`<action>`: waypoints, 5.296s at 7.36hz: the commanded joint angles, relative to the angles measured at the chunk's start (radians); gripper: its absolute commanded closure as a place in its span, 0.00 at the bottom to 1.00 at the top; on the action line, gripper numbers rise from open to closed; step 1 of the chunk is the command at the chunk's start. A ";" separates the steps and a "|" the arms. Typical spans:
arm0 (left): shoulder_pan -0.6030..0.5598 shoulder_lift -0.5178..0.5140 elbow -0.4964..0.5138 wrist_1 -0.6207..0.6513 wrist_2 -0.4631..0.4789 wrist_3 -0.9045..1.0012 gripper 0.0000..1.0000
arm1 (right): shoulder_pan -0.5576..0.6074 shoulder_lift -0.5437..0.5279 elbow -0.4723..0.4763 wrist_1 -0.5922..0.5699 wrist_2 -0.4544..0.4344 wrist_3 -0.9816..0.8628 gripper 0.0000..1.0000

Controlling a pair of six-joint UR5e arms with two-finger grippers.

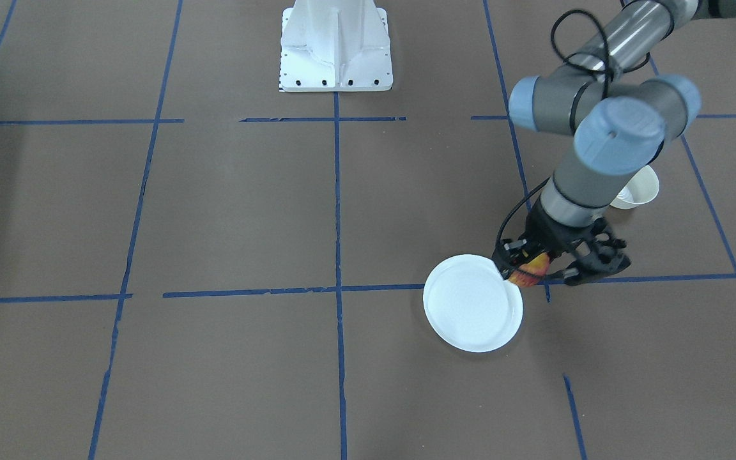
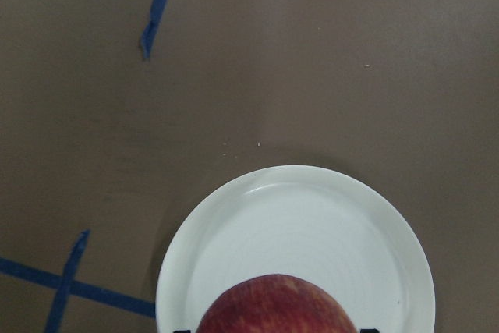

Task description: Move apple from plate to bowl

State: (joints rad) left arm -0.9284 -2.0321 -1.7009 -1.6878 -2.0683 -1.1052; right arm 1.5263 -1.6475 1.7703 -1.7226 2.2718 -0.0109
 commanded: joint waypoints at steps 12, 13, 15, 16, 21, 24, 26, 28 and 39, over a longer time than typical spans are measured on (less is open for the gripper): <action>0.000 0.676 -0.048 -0.676 0.001 0.079 1.00 | 0.000 0.000 0.000 0.000 0.000 0.000 0.00; 0.005 0.676 -0.042 -0.676 0.001 0.079 0.82 | 0.000 0.000 0.000 0.000 0.000 0.000 0.00; 0.005 0.675 -0.036 -0.678 0.001 0.082 0.09 | 0.000 0.000 -0.002 0.000 0.000 -0.001 0.00; 0.005 0.673 -0.036 -0.678 0.001 0.082 0.01 | 0.000 0.000 0.000 0.000 0.000 0.000 0.00; -0.161 0.708 -0.111 -0.665 -0.189 0.179 0.01 | 0.000 0.000 0.000 0.000 0.000 0.000 0.00; -0.571 0.759 -0.066 -0.468 -0.311 0.804 0.01 | 0.000 0.000 0.000 0.001 0.000 -0.001 0.00; -0.714 0.602 -0.034 -0.051 -0.294 1.135 0.01 | 0.000 0.000 0.000 0.000 0.000 0.000 0.00; -0.730 0.416 0.023 0.139 -0.285 1.136 0.01 | 0.000 0.000 0.000 0.000 0.000 0.000 0.00; -0.721 0.492 0.027 -0.006 -0.291 1.110 0.00 | 0.000 0.000 0.000 0.000 0.000 0.000 0.00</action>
State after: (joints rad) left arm -1.6490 -1.5354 -1.6685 -1.6878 -2.3591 0.0035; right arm 1.5263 -1.6475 1.7695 -1.7220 2.2718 -0.0113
